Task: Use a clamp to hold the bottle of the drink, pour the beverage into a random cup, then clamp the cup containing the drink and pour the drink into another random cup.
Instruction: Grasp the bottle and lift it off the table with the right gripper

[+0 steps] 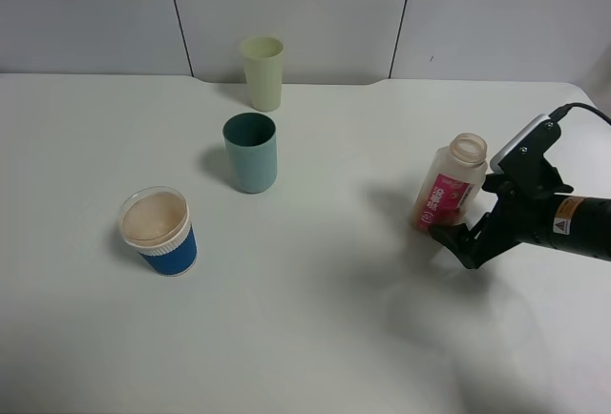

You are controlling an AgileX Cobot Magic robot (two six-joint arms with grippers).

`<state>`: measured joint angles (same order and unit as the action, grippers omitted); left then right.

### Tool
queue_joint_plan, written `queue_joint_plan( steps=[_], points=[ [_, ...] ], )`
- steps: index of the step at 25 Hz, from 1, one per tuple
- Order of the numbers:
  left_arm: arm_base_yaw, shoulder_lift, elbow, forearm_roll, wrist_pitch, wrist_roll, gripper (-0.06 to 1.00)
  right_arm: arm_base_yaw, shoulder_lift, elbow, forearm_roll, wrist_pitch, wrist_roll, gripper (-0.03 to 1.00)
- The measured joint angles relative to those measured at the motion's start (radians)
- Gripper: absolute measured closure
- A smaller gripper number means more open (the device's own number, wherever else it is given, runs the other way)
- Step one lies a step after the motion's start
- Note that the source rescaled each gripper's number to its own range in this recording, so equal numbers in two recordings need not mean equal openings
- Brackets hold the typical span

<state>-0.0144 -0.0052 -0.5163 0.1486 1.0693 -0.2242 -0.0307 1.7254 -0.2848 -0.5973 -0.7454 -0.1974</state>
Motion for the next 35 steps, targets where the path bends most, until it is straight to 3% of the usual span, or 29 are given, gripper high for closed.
queue_joint_plan(
  steps=[16,25,35],
  points=[
    [0.000,0.000,0.000,0.000,0.000,0.000,0.06,0.000,0.122,-0.002,0.001,-0.120,-0.057,-0.03],
    [0.000,0.000,0.000,0.000,0.000,0.000,0.06,0.000,0.122,-0.015,0.005,-0.132,-0.058,-0.03],
    [0.000,0.000,0.000,0.000,0.000,0.000,0.06,0.000,0.122,0.008,0.003,-0.166,0.112,-0.03]
  ],
)
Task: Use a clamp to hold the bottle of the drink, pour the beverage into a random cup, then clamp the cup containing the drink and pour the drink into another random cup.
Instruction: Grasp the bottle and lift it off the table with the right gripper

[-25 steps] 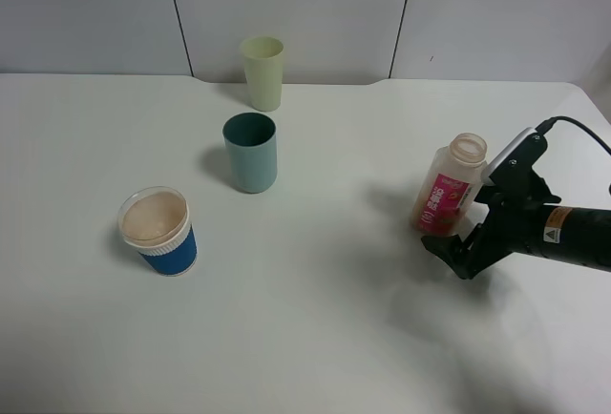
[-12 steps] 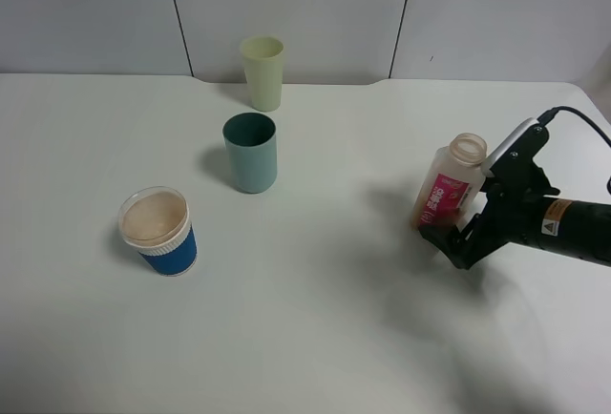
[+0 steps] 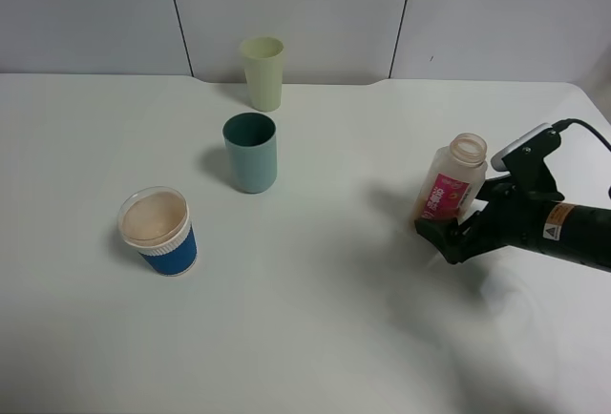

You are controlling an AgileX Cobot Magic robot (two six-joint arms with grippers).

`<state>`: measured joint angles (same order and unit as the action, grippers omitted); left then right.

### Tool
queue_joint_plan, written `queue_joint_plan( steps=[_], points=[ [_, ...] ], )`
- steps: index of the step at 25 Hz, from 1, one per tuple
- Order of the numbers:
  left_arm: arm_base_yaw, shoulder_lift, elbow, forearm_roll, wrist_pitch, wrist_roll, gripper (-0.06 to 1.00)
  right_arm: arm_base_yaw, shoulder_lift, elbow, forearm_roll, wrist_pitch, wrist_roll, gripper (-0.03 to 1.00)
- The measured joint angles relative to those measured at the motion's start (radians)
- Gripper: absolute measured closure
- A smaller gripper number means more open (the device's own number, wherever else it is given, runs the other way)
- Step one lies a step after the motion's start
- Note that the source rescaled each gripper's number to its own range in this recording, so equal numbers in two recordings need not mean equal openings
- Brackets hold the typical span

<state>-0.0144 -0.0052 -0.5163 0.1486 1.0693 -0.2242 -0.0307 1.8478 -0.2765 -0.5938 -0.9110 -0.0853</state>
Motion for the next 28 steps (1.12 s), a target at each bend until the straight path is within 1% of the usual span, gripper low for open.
queue_joint_plan(
  steps=[3,13,19,20,21,27,28],
  points=[
    [0.000,0.000,0.000,0.000,0.000,0.000,0.06,0.000,0.000,0.000,0.000,-0.015,0.031,-0.03],
    [0.000,0.000,0.000,0.000,0.000,0.000,0.06,0.000,0.000,0.000,0.000,-0.049,0.035,-0.03],
    [0.000,0.000,0.000,0.000,0.000,0.000,0.06,0.000,0.000,0.000,-0.001,-0.050,-0.050,-0.03],
    [0.000,0.000,0.000,0.000,0.000,0.000,0.06,0.000,0.001,0.000,-0.002,-0.052,-0.090,-0.03],
    [0.000,0.000,0.000,0.000,0.000,0.000,0.06,0.000,0.006,0.000,-0.002,-0.063,-0.108,-0.03],
    [0.000,0.000,0.000,0.000,0.000,0.000,0.06,0.000,0.100,0.000,-0.004,-0.205,-0.212,-0.03],
    [0.000,0.000,0.000,0.000,0.000,0.000,0.06,0.000,0.100,0.000,-0.004,-0.205,-0.212,-0.03]
  ],
)
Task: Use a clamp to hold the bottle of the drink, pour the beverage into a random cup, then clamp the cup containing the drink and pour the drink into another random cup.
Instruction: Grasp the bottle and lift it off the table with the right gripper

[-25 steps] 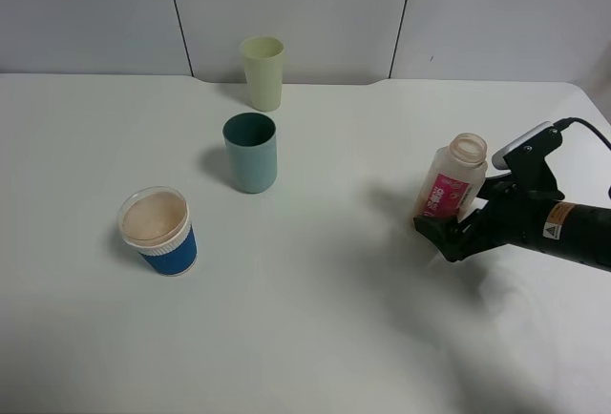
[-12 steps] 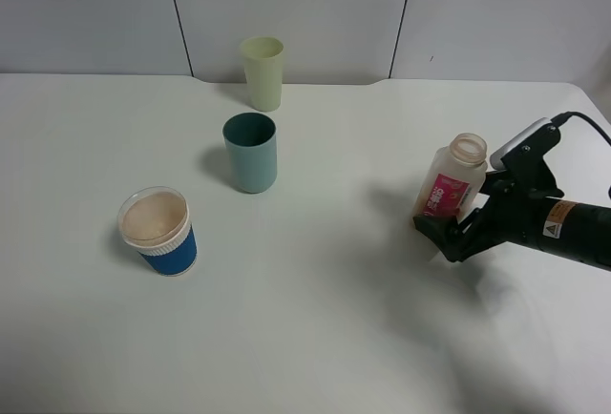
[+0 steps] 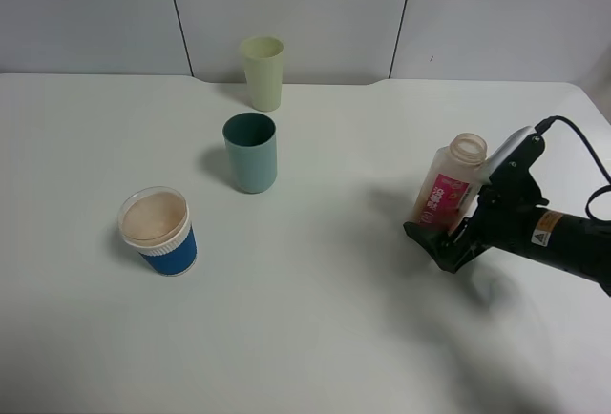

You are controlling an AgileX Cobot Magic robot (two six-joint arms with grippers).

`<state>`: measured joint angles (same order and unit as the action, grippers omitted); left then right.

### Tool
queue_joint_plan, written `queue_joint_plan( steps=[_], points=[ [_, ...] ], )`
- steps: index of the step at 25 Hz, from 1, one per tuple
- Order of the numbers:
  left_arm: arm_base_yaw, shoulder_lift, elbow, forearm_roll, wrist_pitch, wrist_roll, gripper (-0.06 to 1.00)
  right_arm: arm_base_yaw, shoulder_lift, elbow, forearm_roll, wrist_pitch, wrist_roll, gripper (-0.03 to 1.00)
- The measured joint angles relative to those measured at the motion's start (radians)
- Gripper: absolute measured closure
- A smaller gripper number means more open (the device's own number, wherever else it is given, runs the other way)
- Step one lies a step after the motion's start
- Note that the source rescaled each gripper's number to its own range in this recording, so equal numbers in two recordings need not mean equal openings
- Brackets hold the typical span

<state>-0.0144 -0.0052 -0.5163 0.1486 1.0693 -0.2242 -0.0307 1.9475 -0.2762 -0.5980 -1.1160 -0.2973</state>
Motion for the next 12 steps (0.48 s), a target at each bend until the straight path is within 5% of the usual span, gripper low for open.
queue_joint_plan(
  steps=[12],
  points=[
    [0.000,0.000,0.000,0.000,0.000,0.000,0.06,0.000,0.107,0.000,0.040,-0.087,-0.085,-0.02]
  ],
)
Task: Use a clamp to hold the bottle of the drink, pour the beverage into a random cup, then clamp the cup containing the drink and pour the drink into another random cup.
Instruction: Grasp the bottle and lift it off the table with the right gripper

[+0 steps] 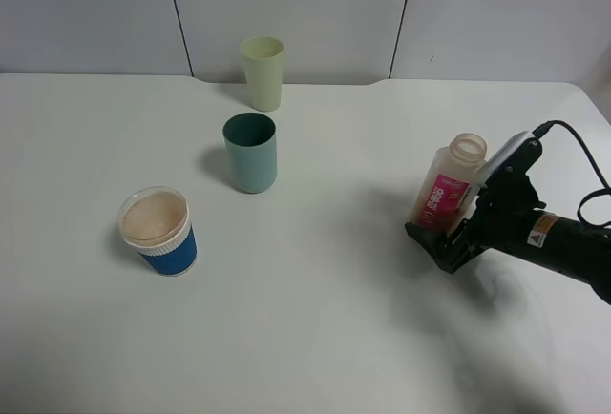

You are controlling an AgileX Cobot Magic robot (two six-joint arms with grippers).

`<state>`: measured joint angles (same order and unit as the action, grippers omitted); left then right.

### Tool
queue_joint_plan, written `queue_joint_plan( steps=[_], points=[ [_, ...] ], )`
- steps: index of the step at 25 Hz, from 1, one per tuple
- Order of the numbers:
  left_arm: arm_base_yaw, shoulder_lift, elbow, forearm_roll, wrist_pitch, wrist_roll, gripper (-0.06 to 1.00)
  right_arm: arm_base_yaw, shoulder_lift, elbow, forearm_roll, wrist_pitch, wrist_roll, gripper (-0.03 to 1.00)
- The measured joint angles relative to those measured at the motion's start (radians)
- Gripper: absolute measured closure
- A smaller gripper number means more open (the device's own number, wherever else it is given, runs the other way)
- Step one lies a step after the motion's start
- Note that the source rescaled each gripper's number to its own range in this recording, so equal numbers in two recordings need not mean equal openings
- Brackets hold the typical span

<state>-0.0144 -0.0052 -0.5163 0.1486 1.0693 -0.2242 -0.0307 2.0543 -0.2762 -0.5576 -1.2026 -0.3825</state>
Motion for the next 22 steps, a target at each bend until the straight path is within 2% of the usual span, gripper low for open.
queue_joint_plan(
  steps=[7,19,22],
  points=[
    [0.000,0.000,0.000,0.000,0.000,0.000,0.06,0.000,0.004,-0.029,0.007,-0.001,0.004,-0.02],
    [0.000,0.000,0.000,0.000,0.000,0.000,0.06,0.004,0.005,-0.044,-0.065,-0.001,0.081,0.00],
    [0.000,0.000,0.000,0.000,0.000,0.000,0.06,0.032,0.005,-0.052,-0.072,-0.001,0.081,0.00]
  ],
)
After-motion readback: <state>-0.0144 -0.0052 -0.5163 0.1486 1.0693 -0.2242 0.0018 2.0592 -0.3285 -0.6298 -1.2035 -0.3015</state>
